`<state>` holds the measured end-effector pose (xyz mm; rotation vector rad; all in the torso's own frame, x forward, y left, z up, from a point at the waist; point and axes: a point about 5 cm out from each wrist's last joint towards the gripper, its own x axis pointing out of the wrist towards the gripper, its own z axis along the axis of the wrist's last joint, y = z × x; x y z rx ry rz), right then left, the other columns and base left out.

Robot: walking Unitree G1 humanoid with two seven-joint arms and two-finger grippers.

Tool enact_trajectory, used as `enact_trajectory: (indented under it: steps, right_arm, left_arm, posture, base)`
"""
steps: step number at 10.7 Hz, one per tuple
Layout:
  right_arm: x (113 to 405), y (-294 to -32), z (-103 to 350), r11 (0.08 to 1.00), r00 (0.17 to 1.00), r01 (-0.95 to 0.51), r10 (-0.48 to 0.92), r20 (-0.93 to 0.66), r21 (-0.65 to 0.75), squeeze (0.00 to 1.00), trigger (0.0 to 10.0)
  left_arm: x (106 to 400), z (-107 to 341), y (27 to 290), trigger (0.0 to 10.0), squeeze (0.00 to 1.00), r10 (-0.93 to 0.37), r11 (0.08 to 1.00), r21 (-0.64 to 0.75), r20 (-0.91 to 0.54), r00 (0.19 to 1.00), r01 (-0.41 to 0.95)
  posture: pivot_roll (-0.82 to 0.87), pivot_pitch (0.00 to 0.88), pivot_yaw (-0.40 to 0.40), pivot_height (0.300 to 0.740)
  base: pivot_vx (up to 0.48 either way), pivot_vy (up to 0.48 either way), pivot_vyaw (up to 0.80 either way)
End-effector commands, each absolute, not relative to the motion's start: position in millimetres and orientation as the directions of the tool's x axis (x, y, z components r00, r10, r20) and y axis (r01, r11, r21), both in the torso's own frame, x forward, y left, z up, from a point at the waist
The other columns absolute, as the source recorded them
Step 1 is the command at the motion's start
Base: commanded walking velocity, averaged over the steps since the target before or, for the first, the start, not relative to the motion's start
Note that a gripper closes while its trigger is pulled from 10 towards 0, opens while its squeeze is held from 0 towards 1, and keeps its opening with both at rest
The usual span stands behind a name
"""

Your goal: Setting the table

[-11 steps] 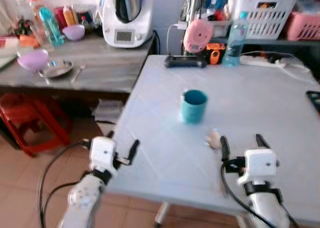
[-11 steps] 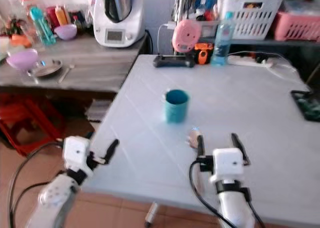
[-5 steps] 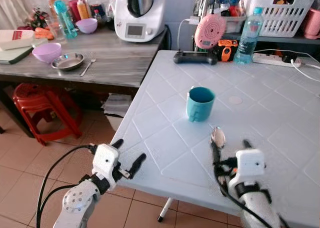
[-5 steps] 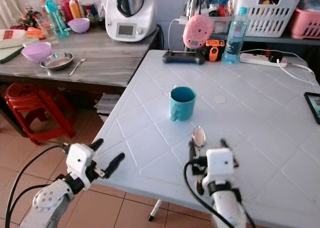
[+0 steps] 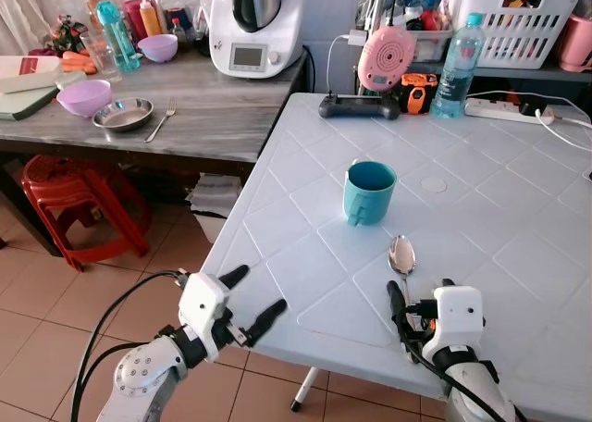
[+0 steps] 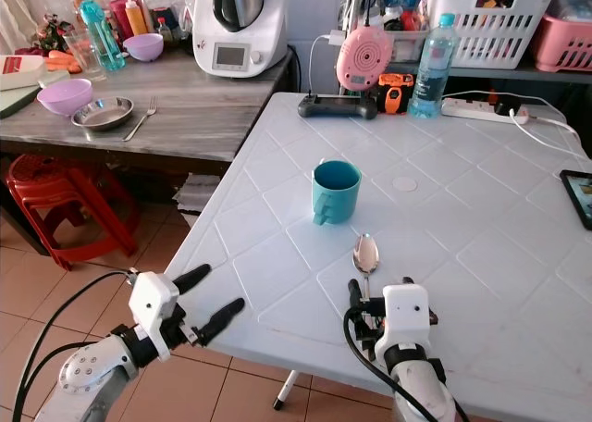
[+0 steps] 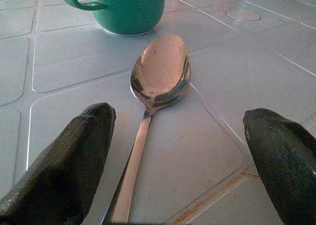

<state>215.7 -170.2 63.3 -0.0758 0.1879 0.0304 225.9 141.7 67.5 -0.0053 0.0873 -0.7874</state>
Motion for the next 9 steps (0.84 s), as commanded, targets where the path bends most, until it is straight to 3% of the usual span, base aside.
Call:
enact_trajectory:
  steps: [1, 5, 6, 8, 9]
  right_arm:
    - [213.8, -169.2, 54.0, 0.997, 0.968, -0.053, 0.037, -0.248, -0.056, 0.00, 10.0]
    - [223.9, -167.1, 54.6, 0.996, 0.951, -0.092, 0.083, -0.298, -0.016, 0.00, 9.7]
    - [224.8, -165.1, 54.6, 0.995, 0.947, -0.099, 0.094, -0.308, 0.000, 0.00, 3.5]
    - [225.6, -159.2, 55.7, 0.993, 0.940, -0.115, 0.117, -0.320, 0.025, 0.00, 0.0]
    - [224.4, -151.1, 55.6, 0.988, 0.925, -0.145, 0.157, -0.347, 0.060, 0.00, 0.0]
  left_arm:
    - [227.7, 68.3, 140.4, 10.0, 0.00, -0.728, 0.684, -0.034, -0.076, 0.681, 0.728]
    - [204.0, 41.7, 76.2, 10.0, 0.00, -0.817, 0.566, -0.004, -0.134, 0.560, 0.824]
    - [199.1, 40.6, 54.9, 10.0, 0.00, -0.830, 0.547, -0.001, -0.132, 0.542, 0.837]
    - [184.2, 40.8, -3.3, 10.0, 0.00, -0.850, 0.516, 0.000, -0.123, 0.512, 0.857]
    - [171.3, 51.4, -51.9, 10.0, 0.00, -0.857, 0.506, 0.017, -0.105, 0.505, 0.862]
  posture:
    - [0.01, 0.000, 0.059, 0.740]
    - [0.00, 0.010, 0.052, 0.740]
    - [0.00, 0.011, 0.052, 0.740]
    - [0.00, 0.012, 0.052, 0.740]
    - [0.00, 0.011, 0.053, 0.740]
  base:
    - [0.000, 0.000, 0.00]
    - [0.000, 0.000, 0.00]
    - [0.000, 0.000, 0.00]
    - [0.000, 0.000, 0.00]
    - [0.000, 0.000, 0.00]
